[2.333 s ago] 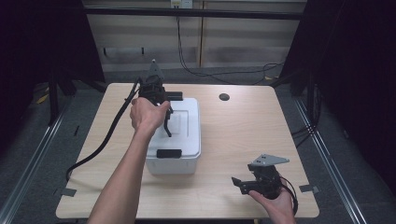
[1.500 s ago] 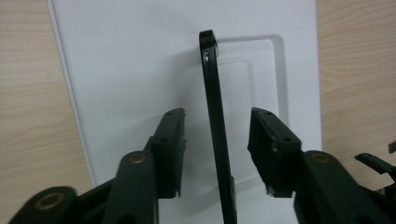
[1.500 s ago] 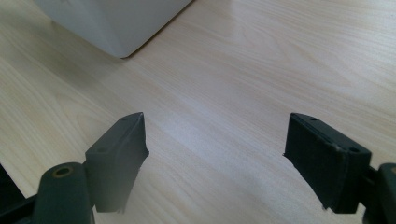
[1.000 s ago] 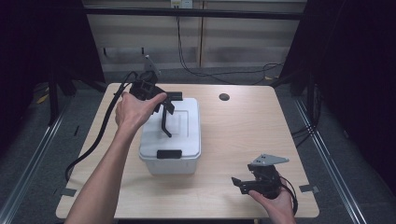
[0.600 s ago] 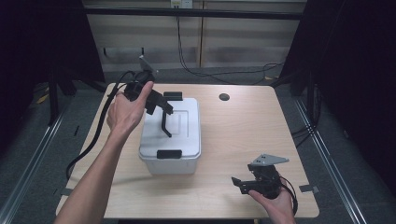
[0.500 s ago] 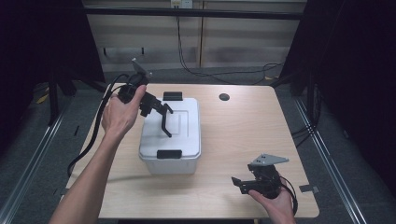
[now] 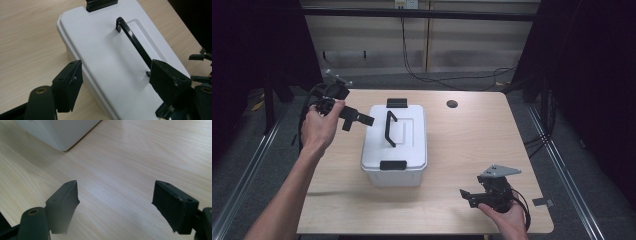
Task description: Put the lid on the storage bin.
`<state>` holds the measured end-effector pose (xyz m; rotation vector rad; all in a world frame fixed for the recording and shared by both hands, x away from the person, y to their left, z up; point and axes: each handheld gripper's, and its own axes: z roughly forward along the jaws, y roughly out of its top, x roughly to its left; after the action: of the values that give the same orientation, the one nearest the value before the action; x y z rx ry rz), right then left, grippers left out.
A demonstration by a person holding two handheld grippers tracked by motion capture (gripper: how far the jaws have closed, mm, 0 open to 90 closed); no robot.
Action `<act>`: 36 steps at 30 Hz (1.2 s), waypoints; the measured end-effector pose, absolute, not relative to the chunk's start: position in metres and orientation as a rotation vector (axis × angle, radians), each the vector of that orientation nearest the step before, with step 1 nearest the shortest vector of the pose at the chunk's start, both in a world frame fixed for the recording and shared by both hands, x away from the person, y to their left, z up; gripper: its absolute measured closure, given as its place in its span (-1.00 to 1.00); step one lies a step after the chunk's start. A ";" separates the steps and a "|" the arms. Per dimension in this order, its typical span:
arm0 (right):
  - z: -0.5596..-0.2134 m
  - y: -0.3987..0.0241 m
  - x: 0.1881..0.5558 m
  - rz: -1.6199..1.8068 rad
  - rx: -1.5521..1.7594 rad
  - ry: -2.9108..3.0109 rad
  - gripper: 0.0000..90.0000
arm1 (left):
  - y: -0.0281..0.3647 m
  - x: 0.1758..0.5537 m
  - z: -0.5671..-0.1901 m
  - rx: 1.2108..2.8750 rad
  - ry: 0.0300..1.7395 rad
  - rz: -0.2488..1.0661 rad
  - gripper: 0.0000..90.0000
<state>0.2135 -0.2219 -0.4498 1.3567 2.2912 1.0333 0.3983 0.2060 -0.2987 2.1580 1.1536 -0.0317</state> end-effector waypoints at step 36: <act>-0.450 -0.223 0.213 1.035 1.378 2.275 -0.56 | 0.298 0.323 -0.363 1.904 1.049 0.135 -0.58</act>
<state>0.2134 -0.2229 -0.4503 1.3779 2.2751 1.0350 0.3225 0.2977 -0.3626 1.9038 1.0493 0.1355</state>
